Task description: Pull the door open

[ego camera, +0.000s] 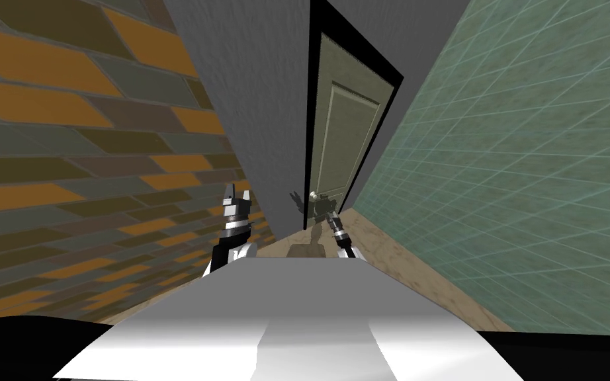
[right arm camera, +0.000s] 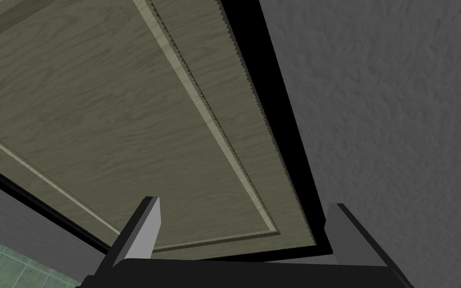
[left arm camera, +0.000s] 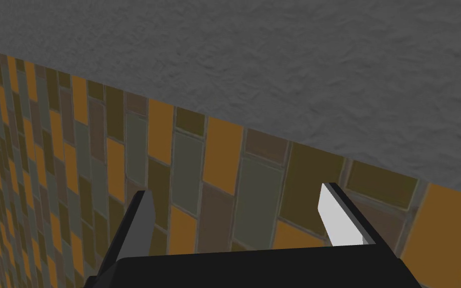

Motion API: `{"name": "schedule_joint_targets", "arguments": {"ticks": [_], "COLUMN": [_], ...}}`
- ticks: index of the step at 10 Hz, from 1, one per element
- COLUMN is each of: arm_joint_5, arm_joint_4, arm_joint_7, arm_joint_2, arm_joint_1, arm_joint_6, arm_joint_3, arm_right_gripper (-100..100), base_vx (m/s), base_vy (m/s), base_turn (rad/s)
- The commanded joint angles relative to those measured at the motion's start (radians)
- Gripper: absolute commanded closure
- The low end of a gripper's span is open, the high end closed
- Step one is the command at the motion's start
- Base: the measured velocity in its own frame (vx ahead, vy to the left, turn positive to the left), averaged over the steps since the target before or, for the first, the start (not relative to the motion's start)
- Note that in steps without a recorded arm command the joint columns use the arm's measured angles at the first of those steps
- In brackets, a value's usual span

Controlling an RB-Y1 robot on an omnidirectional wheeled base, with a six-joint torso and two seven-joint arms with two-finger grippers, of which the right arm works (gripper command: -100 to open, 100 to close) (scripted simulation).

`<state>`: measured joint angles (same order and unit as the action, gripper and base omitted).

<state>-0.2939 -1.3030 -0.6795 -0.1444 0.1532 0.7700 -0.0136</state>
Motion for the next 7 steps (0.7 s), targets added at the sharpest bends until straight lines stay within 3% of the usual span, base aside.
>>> {"name": "schedule_joint_targets", "arguments": {"ticks": [1, 7], "arm_joint_5": [-0.013, -0.062], "arm_joint_4": [0.048, 0.218], "arm_joint_7": [-0.028, -0.129], "arm_joint_2": [-0.006, -0.026], "arm_joint_1": [-0.017, -0.078], "arm_joint_6": [0.015, 0.070], "arm_joint_3": [0.003, 0.011], "arm_right_gripper": [-100, -100], "base_vx": [0.086, 0.100], "base_vy": [-0.005, -0.015], "base_turn": [0.017, 0.018]}}
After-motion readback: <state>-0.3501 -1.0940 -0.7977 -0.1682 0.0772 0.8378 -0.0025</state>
